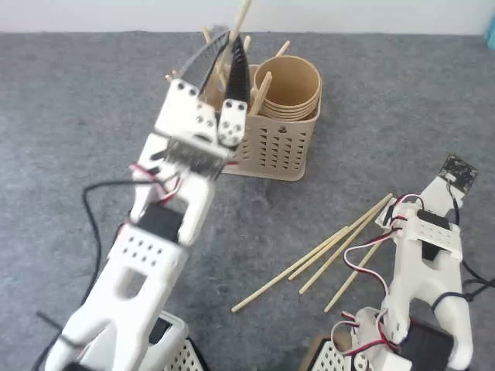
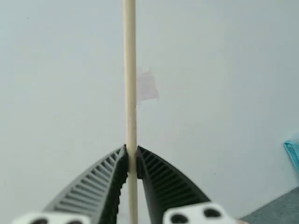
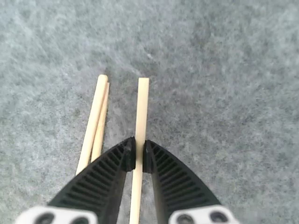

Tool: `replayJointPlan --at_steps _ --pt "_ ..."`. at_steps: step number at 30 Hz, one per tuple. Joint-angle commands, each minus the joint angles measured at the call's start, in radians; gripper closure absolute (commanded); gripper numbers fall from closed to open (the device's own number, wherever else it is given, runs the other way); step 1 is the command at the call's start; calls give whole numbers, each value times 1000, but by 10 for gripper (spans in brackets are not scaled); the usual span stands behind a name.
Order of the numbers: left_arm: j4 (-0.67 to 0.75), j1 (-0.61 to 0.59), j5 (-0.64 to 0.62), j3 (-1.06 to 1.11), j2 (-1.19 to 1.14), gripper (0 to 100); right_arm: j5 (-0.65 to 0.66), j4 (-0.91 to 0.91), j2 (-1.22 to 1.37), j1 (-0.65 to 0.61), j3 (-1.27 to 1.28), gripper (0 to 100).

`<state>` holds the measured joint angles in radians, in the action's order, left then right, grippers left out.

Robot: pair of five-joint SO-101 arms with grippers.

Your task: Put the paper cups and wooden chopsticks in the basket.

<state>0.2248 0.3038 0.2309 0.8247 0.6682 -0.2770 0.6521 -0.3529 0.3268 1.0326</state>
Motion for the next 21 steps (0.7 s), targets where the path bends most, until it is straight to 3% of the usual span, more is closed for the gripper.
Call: replayJointPlan --at_steps 1,8,15,21 --pt "54 -11 -115 -81 -117 986 12 -24 -21 -2 -5 991" --pt "58 -97 -327 -145 -261 985 12 -22 -21 -2 -5 991" --pt "61 -161 -354 -142 -278 965 14 -24 -21 -5 -5 991" --pt "55 -160 -362 -94 -288 666 14 -21 -21 -2 -5 991"
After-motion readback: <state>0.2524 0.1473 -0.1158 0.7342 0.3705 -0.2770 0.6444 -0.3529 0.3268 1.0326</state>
